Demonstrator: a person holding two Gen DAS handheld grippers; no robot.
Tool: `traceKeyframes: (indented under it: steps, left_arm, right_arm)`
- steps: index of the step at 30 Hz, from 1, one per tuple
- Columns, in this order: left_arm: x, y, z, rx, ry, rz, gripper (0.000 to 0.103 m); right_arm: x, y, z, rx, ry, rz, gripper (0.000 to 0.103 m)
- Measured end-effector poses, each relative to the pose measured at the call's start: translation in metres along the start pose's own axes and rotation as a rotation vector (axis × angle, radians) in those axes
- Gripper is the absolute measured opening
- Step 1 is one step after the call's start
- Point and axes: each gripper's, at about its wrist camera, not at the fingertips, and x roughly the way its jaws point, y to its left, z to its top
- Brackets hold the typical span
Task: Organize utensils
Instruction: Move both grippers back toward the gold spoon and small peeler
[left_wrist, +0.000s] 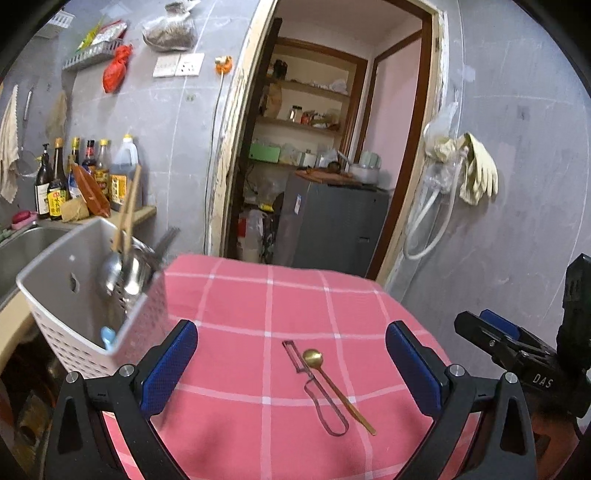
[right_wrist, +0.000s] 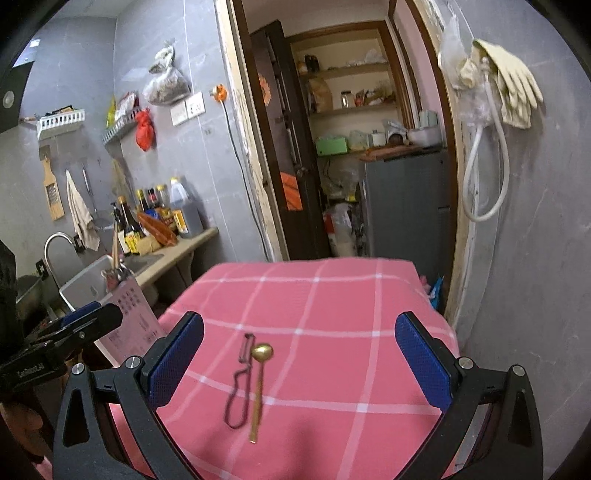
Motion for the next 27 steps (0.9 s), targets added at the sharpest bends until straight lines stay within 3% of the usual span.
traceKeyframes:
  steps: [11,19,22,24,27]
  left_arm:
    - [0.048,-0.006,-0.026,-0.007,0.090,0.022,0.103]
    - [0.087,0.008,-0.040,-0.072,0.212,0.009,0.102]
    - [0.098,0.012,-0.044,-0.098,0.251,-0.008,0.099]
    - [0.107,0.014,-0.047,-0.112,0.290,-0.027,0.089]
    - [0.115,0.016,-0.051,-0.128,0.333,-0.048,0.081]
  right_arm:
    - [0.039,-0.017,-0.032,0.017,0.086,0.018,0.102]
    - [0.065,-0.019,-0.044,0.009,0.165,0.058,0.101]
    - [0.074,-0.015,-0.048,-0.011,0.204,0.074,0.091]
    - [0.080,-0.010,-0.052,-0.029,0.234,0.083,0.079]
    - [0.084,-0.006,-0.054,-0.045,0.257,0.100,0.073]
